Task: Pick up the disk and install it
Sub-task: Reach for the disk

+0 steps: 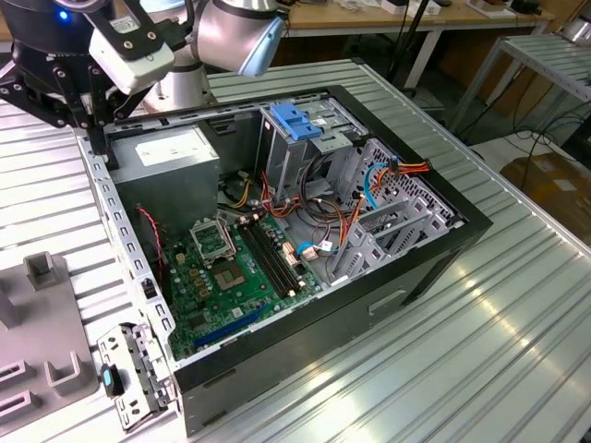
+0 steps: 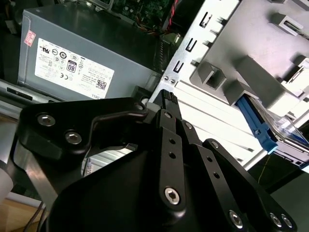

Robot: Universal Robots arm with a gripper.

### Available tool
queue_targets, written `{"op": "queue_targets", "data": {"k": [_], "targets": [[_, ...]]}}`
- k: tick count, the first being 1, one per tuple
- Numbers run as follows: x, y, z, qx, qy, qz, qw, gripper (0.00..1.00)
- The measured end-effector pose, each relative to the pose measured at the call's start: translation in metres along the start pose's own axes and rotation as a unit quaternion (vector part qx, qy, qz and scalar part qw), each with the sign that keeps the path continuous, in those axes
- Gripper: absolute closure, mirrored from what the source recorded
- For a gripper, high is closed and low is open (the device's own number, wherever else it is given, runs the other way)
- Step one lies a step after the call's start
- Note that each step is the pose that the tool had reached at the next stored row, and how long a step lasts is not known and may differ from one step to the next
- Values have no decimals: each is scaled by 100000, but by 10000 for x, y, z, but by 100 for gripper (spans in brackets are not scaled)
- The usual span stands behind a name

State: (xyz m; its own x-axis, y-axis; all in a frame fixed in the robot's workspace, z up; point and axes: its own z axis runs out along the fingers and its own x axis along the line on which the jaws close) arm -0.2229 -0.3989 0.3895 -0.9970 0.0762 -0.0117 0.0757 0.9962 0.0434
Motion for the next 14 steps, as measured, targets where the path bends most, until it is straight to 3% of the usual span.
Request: {"op": "queue_targets", "data": {"k": [14], "targets": [[149, -12, 4, 10, 128, 2, 100000, 89]]}}
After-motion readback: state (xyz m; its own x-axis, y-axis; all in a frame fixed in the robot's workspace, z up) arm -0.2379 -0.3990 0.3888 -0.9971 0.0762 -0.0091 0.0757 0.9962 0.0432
